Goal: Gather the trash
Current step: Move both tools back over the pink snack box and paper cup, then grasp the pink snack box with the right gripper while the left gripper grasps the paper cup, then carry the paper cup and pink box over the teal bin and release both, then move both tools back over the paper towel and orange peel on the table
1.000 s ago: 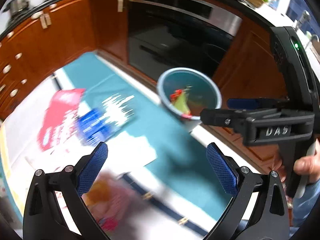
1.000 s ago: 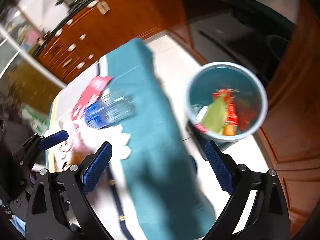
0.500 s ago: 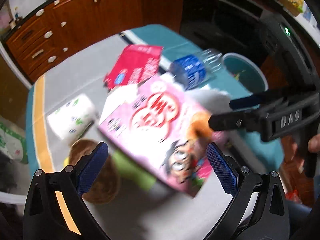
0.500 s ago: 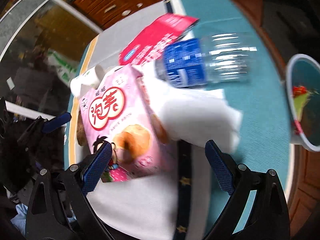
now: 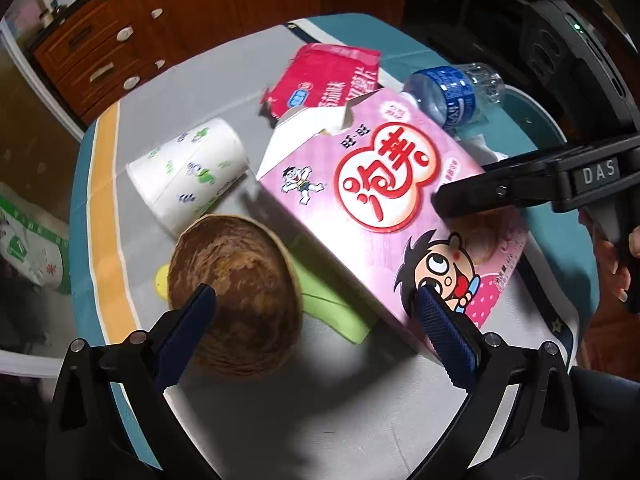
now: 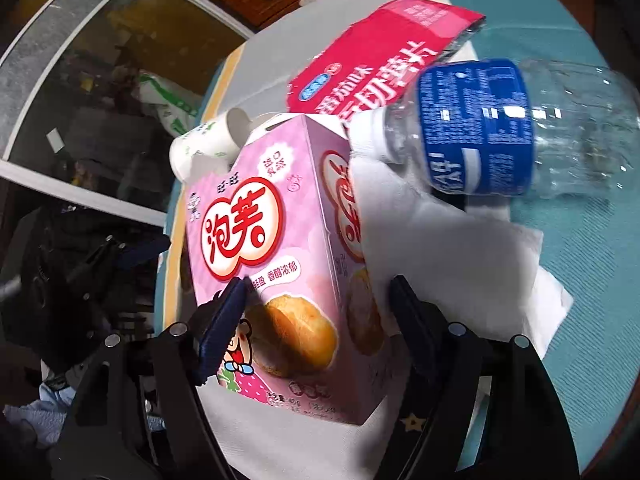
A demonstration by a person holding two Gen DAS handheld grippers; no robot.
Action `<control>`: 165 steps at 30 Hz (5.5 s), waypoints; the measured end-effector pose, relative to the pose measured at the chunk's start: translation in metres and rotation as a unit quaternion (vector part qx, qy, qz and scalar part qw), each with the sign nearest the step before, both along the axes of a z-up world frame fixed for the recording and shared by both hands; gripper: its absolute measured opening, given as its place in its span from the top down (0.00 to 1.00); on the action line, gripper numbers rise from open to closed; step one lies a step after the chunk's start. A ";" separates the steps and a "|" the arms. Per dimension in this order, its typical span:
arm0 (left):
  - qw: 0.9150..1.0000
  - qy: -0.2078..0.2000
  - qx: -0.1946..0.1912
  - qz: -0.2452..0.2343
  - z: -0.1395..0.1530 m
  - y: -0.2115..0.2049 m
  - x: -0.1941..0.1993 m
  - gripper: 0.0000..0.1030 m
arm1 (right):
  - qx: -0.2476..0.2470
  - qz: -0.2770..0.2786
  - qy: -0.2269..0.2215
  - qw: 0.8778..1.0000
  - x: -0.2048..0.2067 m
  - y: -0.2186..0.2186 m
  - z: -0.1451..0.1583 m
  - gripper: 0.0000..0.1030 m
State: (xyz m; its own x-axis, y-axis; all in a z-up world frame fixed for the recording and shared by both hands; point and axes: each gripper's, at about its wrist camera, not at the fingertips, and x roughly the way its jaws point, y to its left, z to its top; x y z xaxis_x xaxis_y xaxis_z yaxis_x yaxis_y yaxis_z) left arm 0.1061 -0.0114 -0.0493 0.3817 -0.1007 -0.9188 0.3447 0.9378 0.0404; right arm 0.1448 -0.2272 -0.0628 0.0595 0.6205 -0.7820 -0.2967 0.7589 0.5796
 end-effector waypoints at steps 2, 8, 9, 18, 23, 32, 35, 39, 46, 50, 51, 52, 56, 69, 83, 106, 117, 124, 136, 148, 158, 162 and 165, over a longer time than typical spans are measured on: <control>1.000 -0.007 0.005 -0.001 0.000 0.002 -0.003 0.02 | 0.009 0.008 0.005 1.000 0.002 0.002 -0.002 0.30; 0.999 -0.023 0.034 0.003 0.000 0.006 -0.009 0.02 | 0.043 0.024 0.028 0.998 0.009 0.014 -0.008 0.30; 0.999 -0.022 0.035 0.005 0.000 0.007 -0.009 0.02 | 0.037 0.026 0.022 0.999 0.008 0.015 -0.003 0.30; 0.999 -0.020 0.040 0.022 -0.006 0.022 -0.014 0.03 | 0.026 0.020 -0.027 0.999 0.000 0.017 0.040 0.30; 0.999 -0.026 0.035 0.028 -0.007 0.024 -0.015 0.03 | 0.021 0.030 -0.012 0.999 0.019 0.028 0.046 0.30; 0.999 -0.015 -0.002 0.028 -0.011 0.036 -0.011 0.03 | -0.052 0.096 0.029 0.994 0.057 0.091 0.035 0.38; 0.999 -0.001 -0.012 0.032 -0.015 0.047 -0.007 0.03 | -0.075 0.110 0.030 0.991 0.049 0.107 0.028 0.49; 0.996 0.000 -0.060 0.063 -0.009 0.082 -0.005 0.03 | -0.084 0.108 -0.018 0.990 0.028 0.115 0.050 0.56; 0.991 -0.011 -0.082 0.104 -0.005 0.122 -0.001 0.04 | -0.102 0.072 -0.071 0.990 -0.007 0.090 0.086 0.58; 0.992 -0.010 -0.075 0.101 -0.007 0.126 0.015 0.05 | -0.114 0.034 -0.104 0.987 -0.014 0.070 0.100 0.58; 0.992 -0.012 -0.075 0.100 -0.006 0.125 0.017 0.05 | -0.115 0.022 -0.113 0.987 -0.015 0.065 0.104 0.58; 0.992 -0.018 -0.073 0.099 -0.003 0.125 0.026 0.05 | -0.117 0.006 -0.126 0.985 -0.017 0.060 0.108 0.58; 0.991 -0.022 -0.094 0.093 0.004 0.121 0.051 0.18 | -0.139 -0.031 -0.159 0.977 -0.027 0.042 0.111 0.58; 0.991 -0.030 -0.111 0.072 0.005 0.086 0.088 0.97 | -0.130 -0.069 -0.150 0.978 -0.041 0.020 0.110 0.58; 0.990 -0.098 -0.092 -0.047 0.101 -0.003 0.038 0.97 | -0.086 -0.172 -0.204 0.960 -0.054 -0.077 0.151 0.58; 0.955 0.048 -0.046 -0.289 0.027 -0.345 0.064 0.97 | -0.110 -0.452 -0.176 0.867 -0.059 -0.361 0.071 0.58; 0.951 0.091 -0.023 -0.294 -0.023 -0.396 0.090 0.96 | -0.127 -0.468 -0.198 0.852 -0.014 -0.383 0.045 0.57; 0.950 0.093 -0.018 -0.296 -0.026 -0.406 0.090 0.58 | -0.147 -0.463 -0.212 0.848 -0.004 -0.382 0.036 0.25; 0.955 0.072 -0.017 -0.287 -0.016 -0.404 0.093 0.33 | -0.163 -0.433 -0.174 0.869 -0.010 -0.364 0.040 0.18; 0.961 0.044 -0.046 -0.269 0.027 -0.364 0.071 0.26 | -0.182 -0.393 -0.156 0.888 -0.029 -0.323 0.063 0.16; 0.970 -0.008 -0.076 -0.232 0.070 -0.279 0.050 0.06 | -0.183 -0.333 -0.177 0.908 -0.048 -0.249 0.110 0.15; 0.976 -0.015 -0.081 -0.202 0.075 -0.231 0.049 0.04 | -0.181 -0.301 -0.182 0.918 -0.047 -0.214 0.120 0.15; 0.980 -0.020 -0.079 -0.183 0.076 -0.196 0.049 0.04 | -0.174 -0.271 -0.178 0.930 -0.044 -0.181 0.122 0.15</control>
